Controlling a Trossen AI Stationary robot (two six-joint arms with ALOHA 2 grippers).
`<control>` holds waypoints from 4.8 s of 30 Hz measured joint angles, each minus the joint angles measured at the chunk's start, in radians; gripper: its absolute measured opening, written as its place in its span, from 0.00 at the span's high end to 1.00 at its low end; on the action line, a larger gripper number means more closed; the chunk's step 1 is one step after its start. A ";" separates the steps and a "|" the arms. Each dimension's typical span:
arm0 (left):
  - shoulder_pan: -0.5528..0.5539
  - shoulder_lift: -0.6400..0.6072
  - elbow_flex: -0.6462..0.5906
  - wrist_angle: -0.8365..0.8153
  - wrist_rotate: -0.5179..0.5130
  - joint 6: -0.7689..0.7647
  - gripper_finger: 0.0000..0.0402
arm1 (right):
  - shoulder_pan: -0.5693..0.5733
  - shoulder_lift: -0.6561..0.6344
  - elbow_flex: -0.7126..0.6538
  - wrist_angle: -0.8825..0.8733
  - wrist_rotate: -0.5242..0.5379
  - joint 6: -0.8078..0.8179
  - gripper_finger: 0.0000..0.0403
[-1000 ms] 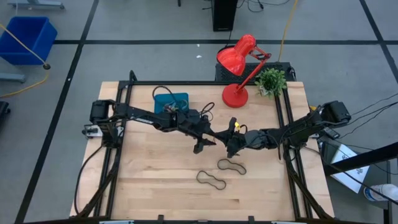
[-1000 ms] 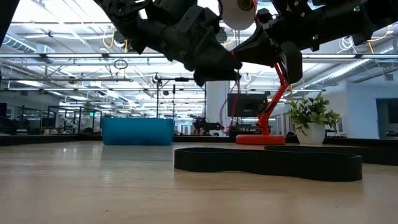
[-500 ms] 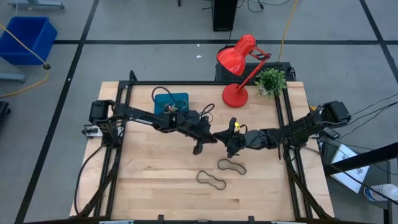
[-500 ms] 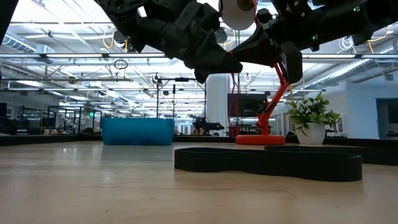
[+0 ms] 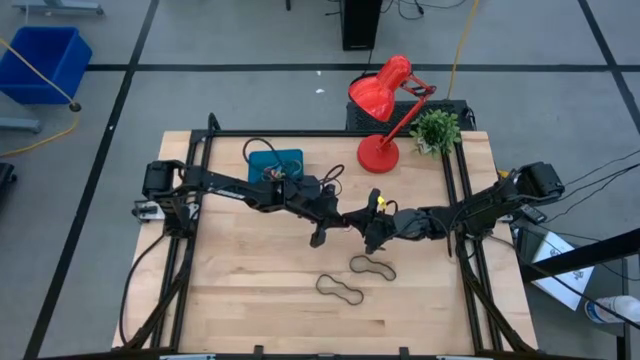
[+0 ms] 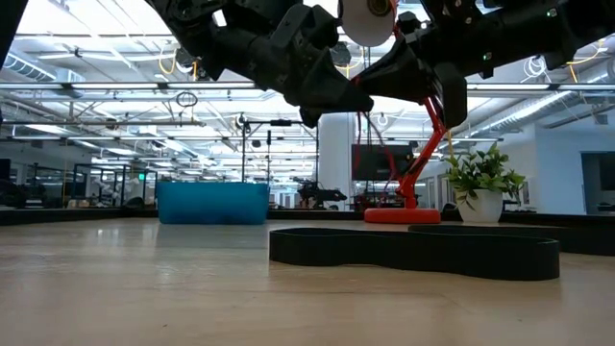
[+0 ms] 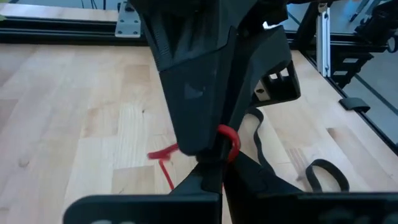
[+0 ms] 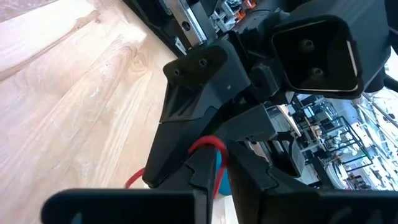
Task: Pick and place rubber bands into bin
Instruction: Put the red rubber band into the blue container, then put the top black rubber band into the blue container
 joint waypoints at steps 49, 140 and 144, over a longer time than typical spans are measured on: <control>0.432 -0.220 0.000 -0.844 -0.570 0.163 0.98 | 0.011 0.000 0.000 -0.075 0.107 0.263 0.61; 0.266 -0.335 0.000 -0.658 -0.366 0.076 0.58 | 0.175 0.113 0.062 -0.850 -0.335 1.225 0.64; 0.266 -0.335 0.000 -0.658 -0.366 0.076 0.58 | 0.175 0.113 0.042 -0.849 -0.332 1.184 0.72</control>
